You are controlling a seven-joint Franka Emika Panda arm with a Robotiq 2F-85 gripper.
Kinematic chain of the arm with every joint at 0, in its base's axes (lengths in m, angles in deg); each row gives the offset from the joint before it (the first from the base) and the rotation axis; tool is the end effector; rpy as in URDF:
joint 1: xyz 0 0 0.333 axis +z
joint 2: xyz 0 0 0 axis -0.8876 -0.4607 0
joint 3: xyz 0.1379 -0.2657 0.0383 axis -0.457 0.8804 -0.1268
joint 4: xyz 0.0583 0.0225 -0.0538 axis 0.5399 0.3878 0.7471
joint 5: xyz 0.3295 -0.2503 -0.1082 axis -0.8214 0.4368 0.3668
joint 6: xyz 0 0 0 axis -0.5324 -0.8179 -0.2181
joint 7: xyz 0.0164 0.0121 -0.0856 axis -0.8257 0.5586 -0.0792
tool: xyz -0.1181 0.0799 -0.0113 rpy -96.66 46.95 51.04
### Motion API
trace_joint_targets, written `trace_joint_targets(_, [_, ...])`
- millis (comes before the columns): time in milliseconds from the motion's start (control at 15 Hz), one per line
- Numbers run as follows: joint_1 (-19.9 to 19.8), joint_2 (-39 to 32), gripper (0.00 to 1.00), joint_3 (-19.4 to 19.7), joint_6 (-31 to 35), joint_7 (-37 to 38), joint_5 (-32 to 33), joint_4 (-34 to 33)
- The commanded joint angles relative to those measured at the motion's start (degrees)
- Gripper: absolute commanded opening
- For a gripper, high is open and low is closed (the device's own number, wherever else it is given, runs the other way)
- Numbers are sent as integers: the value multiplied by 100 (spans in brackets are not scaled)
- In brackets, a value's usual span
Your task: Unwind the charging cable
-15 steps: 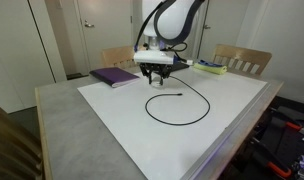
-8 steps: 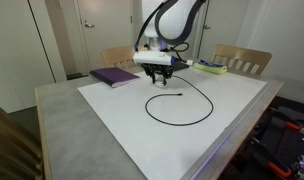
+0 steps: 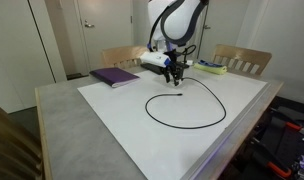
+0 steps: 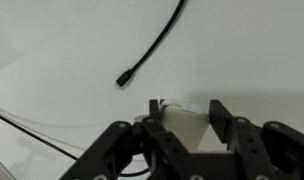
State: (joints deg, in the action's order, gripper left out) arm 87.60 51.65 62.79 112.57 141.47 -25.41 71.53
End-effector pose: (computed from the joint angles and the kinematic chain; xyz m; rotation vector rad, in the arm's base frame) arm 0.5882 0.0993 0.0988 2.0901 -1.9845 0.2634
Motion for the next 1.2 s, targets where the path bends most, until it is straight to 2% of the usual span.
trace_joint_targets(0, [-358,261,28,-63,-26,847,0,302])
trace_joint_targets(67, [-384,37,28,-227,-51,618,172,36])
trace_joint_targets(133, [-450,36,53,-236,-47,671,207,48])
trace_joint_targets(533, [-488,31,53,-348,-43,657,208,40])
trace_joint_targets(600, [-438,10,28,-289,-127,798,239,2])
trace_joint_targets(733, [-358,-56,28,-117,-495,1514,195,-152])
trace_joint_targets(867, [-433,-39,28,-106,-767,2066,194,-216])
trace_joint_targets(1133, [-765,79,28,-145,-1149,3029,28,-229])
